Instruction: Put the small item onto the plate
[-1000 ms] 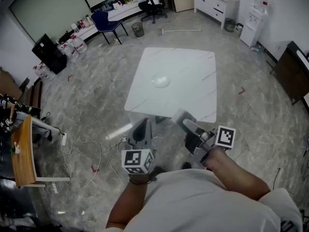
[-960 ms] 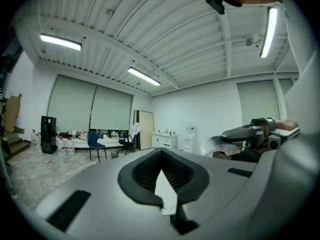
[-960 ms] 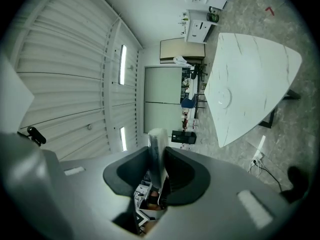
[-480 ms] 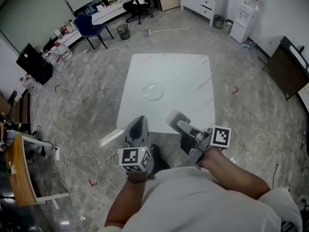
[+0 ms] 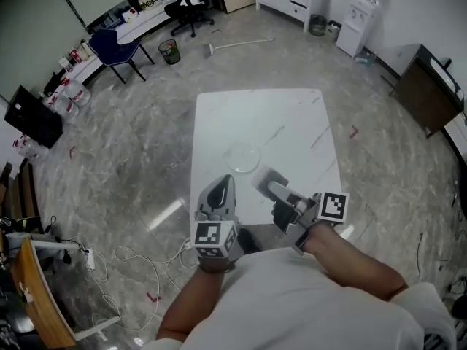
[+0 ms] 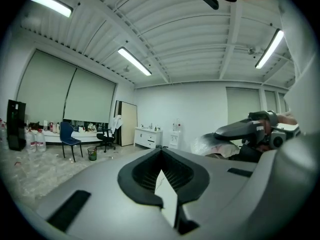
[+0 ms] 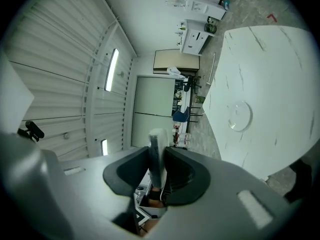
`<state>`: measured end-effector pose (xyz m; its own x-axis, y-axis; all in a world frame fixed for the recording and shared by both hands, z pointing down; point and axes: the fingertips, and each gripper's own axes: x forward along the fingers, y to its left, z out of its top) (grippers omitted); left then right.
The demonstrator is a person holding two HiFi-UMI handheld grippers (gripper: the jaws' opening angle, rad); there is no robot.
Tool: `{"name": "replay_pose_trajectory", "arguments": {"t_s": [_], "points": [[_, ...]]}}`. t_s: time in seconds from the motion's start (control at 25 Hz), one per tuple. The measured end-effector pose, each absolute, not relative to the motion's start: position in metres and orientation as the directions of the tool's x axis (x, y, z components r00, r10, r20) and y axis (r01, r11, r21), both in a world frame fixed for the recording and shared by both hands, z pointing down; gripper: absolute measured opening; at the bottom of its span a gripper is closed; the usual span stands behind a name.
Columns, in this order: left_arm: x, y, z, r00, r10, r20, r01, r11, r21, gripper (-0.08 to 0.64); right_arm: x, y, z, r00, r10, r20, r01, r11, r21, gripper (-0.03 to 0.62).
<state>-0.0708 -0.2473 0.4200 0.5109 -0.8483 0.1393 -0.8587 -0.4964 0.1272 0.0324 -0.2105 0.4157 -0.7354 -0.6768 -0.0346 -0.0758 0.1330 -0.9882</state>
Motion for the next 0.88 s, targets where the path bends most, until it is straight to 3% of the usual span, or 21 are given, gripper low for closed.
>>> {"name": "replay_pose_trajectory", "arguments": {"t_s": [0.48,0.88], "points": [[-0.105,-0.339,0.464,0.563,-0.807,0.180,-0.825,-0.538,0.172,0.006,0.002,-0.307,0.466,-0.706,-0.704,0.078,-0.187,0.079,-0.979,0.095],[-0.106,-0.396,0.525,0.525,-0.815,0.247,-0.851,-0.493,0.181,0.006,-0.007,-0.386,0.571,-0.746,-0.636,0.198,-0.228,-0.036,-0.973,0.096]]}}
